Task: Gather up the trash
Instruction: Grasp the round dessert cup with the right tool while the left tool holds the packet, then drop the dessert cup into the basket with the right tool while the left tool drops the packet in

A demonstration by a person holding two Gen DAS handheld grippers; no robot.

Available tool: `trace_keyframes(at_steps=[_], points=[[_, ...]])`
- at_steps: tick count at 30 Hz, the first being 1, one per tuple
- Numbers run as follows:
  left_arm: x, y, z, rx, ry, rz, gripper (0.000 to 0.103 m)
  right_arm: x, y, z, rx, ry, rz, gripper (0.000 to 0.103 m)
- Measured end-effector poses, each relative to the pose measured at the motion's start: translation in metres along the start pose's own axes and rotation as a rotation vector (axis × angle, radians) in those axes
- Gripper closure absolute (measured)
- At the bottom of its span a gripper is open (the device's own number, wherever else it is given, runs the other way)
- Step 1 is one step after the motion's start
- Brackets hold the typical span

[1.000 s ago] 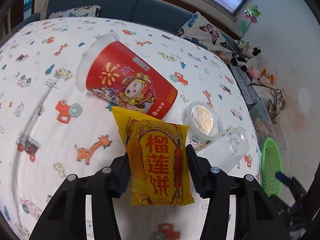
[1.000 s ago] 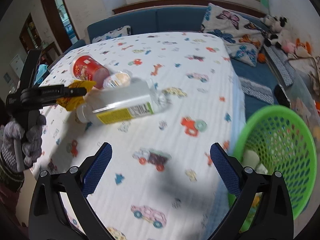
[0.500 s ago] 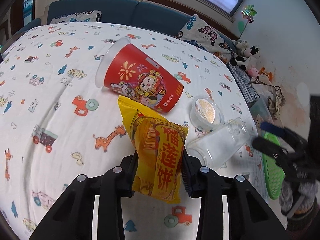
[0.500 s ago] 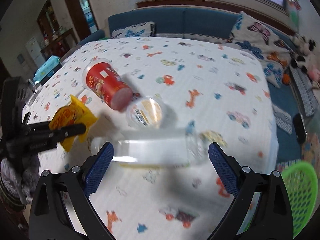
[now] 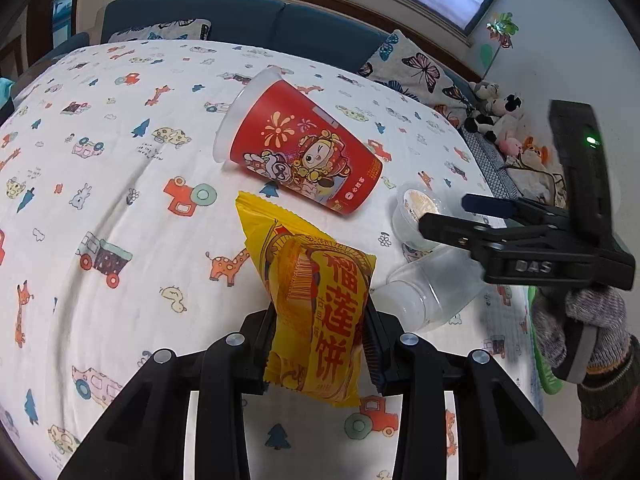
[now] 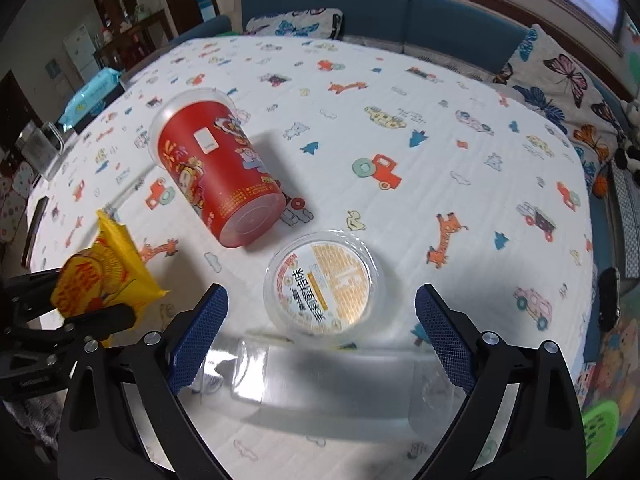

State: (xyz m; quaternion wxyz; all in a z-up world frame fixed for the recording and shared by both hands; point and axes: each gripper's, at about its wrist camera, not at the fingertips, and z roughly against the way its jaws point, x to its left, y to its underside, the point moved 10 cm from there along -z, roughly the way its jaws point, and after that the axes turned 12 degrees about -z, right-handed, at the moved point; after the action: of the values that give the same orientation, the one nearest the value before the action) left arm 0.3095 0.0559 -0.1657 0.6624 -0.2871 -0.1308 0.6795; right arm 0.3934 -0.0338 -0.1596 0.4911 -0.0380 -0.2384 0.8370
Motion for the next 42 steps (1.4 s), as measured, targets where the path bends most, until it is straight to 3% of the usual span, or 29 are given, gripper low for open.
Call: trace_keyframes(at_steps=[5, 9, 18, 27, 34, 42], points=[[-0.001, 0.001, 0.001, -0.002, 0.004, 0.001, 0.068, -0.003, 0.0, -0.016, 0.025, 0.026, 0.0, 0.012], [-0.001, 0.001, 0.002, -0.002, 0.006, 0.001, 0.068, -0.004, 0.003, -0.022, 0.038, 0.027, -0.012, 0.034], [-0.008, -0.003, 0.012, -0.023, 0.008, -0.015, 0.068, -0.005, -0.003, 0.01, -0.05, -0.01, -0.073, 0.034], [-0.039, -0.009, 0.028, -0.053, 0.036, -0.068, 0.068, -0.016, 0.016, 0.06, -0.12, -0.03, -0.114, 0.034], [-0.076, -0.01, 0.03, -0.055, 0.081, -0.128, 0.068, -0.046, 0.054, 0.098, -0.153, -0.006, -0.18, 0.034], [-0.134, -0.007, 0.021, -0.037, 0.154, -0.221, 0.068, -0.108, 0.112, 0.123, -0.155, 0.096, -0.282, 0.034]])
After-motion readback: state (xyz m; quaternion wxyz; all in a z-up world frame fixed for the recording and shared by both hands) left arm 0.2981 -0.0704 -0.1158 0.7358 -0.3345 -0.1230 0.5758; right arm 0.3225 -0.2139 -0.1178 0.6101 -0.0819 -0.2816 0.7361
